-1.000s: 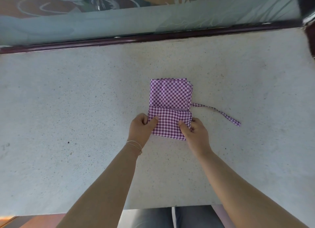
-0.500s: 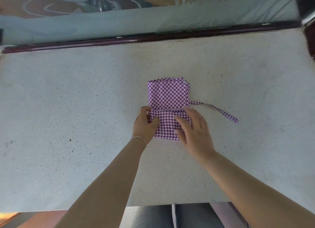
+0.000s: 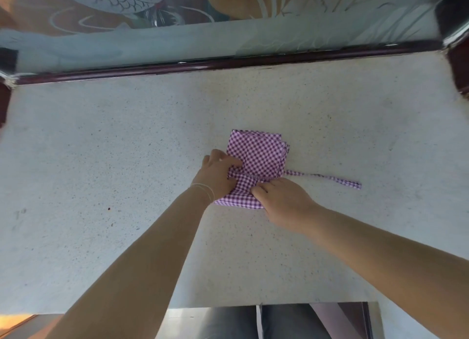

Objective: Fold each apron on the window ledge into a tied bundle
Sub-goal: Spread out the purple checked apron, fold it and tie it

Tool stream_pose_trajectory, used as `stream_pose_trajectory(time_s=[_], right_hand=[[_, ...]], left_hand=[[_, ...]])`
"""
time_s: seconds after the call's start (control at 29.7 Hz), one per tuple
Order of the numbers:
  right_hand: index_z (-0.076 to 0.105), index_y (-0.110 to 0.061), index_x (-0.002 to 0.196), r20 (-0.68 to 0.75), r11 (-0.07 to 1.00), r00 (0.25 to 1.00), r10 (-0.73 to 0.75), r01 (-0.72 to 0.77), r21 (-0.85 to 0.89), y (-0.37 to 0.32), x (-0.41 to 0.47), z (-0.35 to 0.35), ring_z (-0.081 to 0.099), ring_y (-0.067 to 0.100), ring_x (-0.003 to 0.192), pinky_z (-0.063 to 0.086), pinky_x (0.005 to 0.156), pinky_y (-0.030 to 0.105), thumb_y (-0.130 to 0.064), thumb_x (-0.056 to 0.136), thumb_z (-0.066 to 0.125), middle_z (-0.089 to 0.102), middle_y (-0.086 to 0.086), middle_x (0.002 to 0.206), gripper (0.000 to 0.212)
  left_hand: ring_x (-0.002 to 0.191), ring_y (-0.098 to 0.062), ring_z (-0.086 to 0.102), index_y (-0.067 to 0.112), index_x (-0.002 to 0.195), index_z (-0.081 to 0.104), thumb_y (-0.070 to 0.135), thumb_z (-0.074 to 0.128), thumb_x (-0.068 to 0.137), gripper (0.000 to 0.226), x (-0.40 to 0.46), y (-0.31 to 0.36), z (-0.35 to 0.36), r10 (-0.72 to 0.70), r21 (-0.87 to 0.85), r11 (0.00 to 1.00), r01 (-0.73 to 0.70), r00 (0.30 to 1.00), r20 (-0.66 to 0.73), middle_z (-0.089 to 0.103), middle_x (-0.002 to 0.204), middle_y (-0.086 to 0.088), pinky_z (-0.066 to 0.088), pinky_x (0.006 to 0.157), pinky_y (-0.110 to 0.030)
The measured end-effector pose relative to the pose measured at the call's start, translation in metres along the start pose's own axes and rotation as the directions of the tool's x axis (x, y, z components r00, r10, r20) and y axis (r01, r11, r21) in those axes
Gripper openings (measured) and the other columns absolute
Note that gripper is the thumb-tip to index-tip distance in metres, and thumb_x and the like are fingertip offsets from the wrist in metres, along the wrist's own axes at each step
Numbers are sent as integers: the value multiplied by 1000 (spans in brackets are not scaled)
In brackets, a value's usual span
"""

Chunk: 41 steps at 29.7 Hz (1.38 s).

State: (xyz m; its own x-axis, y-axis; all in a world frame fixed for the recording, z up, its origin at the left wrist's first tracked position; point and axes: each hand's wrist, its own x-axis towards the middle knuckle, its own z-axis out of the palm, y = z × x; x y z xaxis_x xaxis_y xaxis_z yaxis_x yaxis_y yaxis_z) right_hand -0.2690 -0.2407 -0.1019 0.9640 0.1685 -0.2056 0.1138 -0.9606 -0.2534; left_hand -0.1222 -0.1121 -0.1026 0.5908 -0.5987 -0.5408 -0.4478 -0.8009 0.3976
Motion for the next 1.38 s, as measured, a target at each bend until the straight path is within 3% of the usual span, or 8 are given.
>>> stream_pose_trajectory(time_s=[0.13, 0.34, 0.57, 0.87, 0.94, 1.08, 1.24, 1.38], right_hand=[[46, -17, 109, 227, 936, 965, 135, -199, 290, 15, -1, -14, 57, 16, 67, 51, 61, 31, -28, 96, 49, 56, -3, 81, 17], [48, -10, 127, 264, 581, 845, 465, -516, 630, 41, 20, -11, 62, 25, 97, 52, 81, 35, -35, 100, 44, 61, 8, 112, 37], [43, -10, 139, 313, 485, 727, 611, -657, 577, 44, 53, -4, 57, 31, 112, 47, 96, 38, -39, 104, 27, 56, 14, 131, 49], [34, -6, 130, 277, 78, 433, 858, -642, 762, 39, 37, 1, 62, 26, 88, 44, 53, 22, -44, 102, 30, 55, 8, 102, 48], [34, -8, 133, 60, 248, 402, 914, -668, 702, 31, 29, 0, 61, 22, 84, 46, 55, 26, -36, 101, 36, 57, 7, 102, 42], [44, -8, 136, -351, 754, 668, 656, -607, 252, 16, 41, 6, 49, 31, 124, 42, 102, 46, -31, 97, 32, 51, 14, 135, 47], [13, -22, 153, -9, 723, 744, 668, -647, 245, 13, 65, 19, 8, 23, 148, 3, 118, 49, -57, 87, -5, 13, 2, 161, 78], [3, -24, 154, 14, 711, 734, 679, -663, 233, 17, 67, 28, -1, 19, 149, -5, 117, 47, -58, 85, -7, 1, -1, 162, 78]], left_hand=[[122, -24, 50, 24, 130, 53, 33, 50, 96, 35, -6, -7, 0, 27, -224, 975, 6, 989, 147, 56, 130, -2, 38, 108, -40], [126, -25, 47, 15, 142, 37, 52, 24, 97, 60, -4, 1, -21, -183, -763, 572, 300, 954, 238, 47, 140, -8, 37, 101, -33], [123, -29, 51, 18, 149, 15, 48, 47, 94, 70, 3, 8, 4, -189, -587, 800, 120, 980, -57, 42, 144, -7, 48, 98, -40], [101, -30, 62, 31, 150, 5, 69, 26, 91, 74, 31, 20, 7, -235, -64, 972, 227, 954, -186, 35, 140, -8, 51, 70, -38], [99, -27, 59, 24, 151, 7, 67, 24, 92, 75, 32, 21, 11, -202, 67, 972, 225, 947, -250, 38, 137, -8, 49, 68, -36], [122, -29, 44, 7, 149, 17, 57, 25, 97, 73, 32, 20, 18, -71, 173, 975, 143, 928, -365, 41, 140, -13, 40, 97, -39], [124, -30, 38, 6, 143, 28, 34, 32, 101, 51, 44, 29, 19, -167, -117, 983, 139, 947, -275, 40, 136, -17, 34, 103, -37], [117, -31, 46, 2, 138, 32, 29, 31, 100, 48, 51, 25, 24, -106, 7, 993, 114, 943, -315, 45, 129, -17, 40, 96, -37]])
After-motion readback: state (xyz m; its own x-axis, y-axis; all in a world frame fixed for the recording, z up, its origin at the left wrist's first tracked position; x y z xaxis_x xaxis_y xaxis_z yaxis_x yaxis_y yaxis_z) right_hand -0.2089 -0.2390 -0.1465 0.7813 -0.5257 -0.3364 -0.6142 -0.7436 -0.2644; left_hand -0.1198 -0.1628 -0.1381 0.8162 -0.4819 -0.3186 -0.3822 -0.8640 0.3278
